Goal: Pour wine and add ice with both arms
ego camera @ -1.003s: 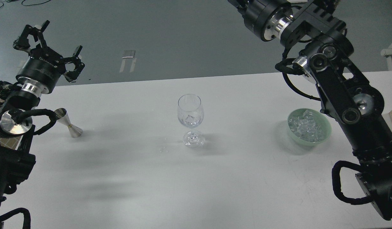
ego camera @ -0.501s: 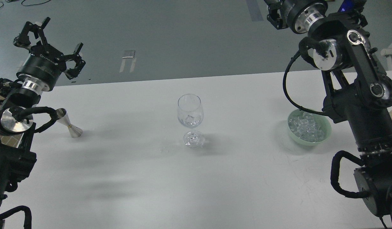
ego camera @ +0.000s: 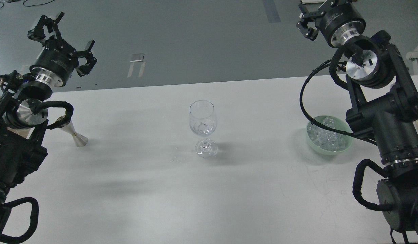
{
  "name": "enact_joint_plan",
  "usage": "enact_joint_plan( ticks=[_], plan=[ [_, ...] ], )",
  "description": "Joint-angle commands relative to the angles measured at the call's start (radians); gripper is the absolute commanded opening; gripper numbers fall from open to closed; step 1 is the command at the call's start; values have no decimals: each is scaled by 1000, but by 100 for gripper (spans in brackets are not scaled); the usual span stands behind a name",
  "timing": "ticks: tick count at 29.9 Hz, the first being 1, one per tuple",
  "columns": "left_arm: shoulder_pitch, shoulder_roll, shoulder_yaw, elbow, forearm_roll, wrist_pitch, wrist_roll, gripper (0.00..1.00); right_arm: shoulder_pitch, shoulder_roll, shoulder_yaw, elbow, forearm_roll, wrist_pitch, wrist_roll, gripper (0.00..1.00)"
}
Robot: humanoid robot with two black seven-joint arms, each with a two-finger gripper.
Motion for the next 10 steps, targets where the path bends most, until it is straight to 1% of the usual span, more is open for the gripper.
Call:
enact_joint_plan(
  ticks=[1,4,10],
  plan=[
    [-16,-6,7,20,0,3,-14,98,12,0,0,-2,0,0,2,100],
    [-34,-17,13,42,1,1,-17,98,15,0,8,-2,0,-3,4,100],
    [-57,-37,40,43,1,3,-19,98,25,0,32,-43,34,-3,39,100]
  ],
)
